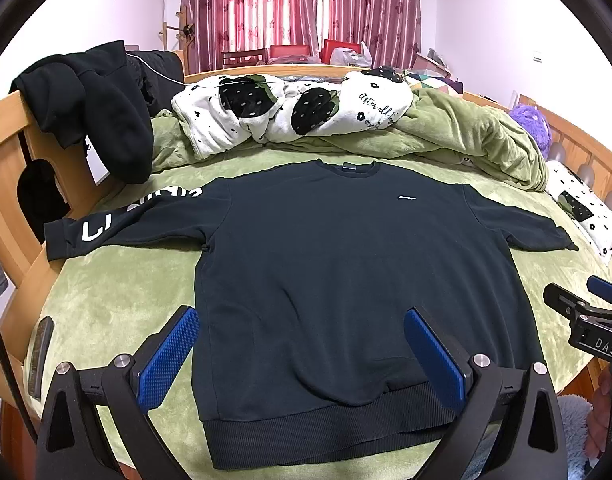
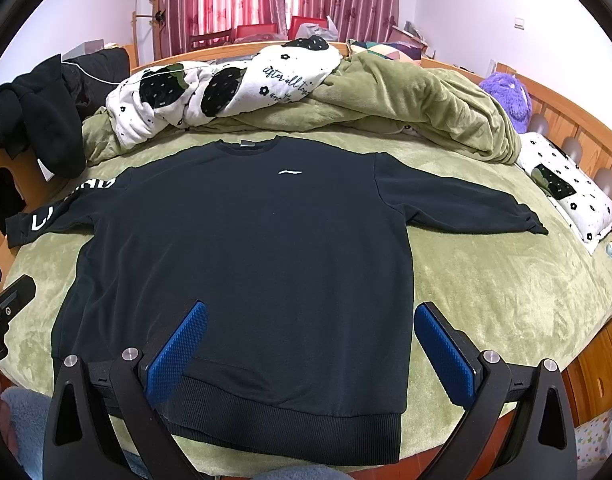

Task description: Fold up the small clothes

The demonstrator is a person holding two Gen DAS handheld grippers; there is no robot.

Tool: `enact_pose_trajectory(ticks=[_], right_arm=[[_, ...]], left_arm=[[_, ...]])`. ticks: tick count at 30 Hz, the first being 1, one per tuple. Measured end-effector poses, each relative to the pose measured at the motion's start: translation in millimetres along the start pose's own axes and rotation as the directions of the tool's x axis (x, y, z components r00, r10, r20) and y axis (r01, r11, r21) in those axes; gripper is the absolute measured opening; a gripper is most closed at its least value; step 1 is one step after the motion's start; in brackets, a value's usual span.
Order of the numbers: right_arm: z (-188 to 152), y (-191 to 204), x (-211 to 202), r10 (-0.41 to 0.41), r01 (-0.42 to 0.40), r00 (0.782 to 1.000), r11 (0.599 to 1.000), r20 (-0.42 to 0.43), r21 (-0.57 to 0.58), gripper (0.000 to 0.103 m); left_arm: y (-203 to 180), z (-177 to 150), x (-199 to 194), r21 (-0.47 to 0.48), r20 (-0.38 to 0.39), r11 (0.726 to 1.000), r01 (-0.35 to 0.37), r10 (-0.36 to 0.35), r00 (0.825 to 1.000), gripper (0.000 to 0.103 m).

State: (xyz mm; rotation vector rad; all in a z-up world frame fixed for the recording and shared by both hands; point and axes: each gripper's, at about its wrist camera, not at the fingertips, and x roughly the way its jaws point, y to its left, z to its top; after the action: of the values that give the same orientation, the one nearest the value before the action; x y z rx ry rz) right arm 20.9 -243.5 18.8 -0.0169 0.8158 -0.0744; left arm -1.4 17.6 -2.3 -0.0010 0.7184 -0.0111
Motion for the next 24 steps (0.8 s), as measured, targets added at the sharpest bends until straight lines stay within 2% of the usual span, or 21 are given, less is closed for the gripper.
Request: enact_pose_trajectory(ticks=[24], right_arm=[[0.9, 0.1, -0.1, 0.001, -0.001, 1.000, 1.000, -0.003, 0.001, 0.102]], left_arm=[[0.4, -0.9, 0.2, -0.001, 0.001, 1.000, 0.001, -0.001, 1.000, 0.103]])
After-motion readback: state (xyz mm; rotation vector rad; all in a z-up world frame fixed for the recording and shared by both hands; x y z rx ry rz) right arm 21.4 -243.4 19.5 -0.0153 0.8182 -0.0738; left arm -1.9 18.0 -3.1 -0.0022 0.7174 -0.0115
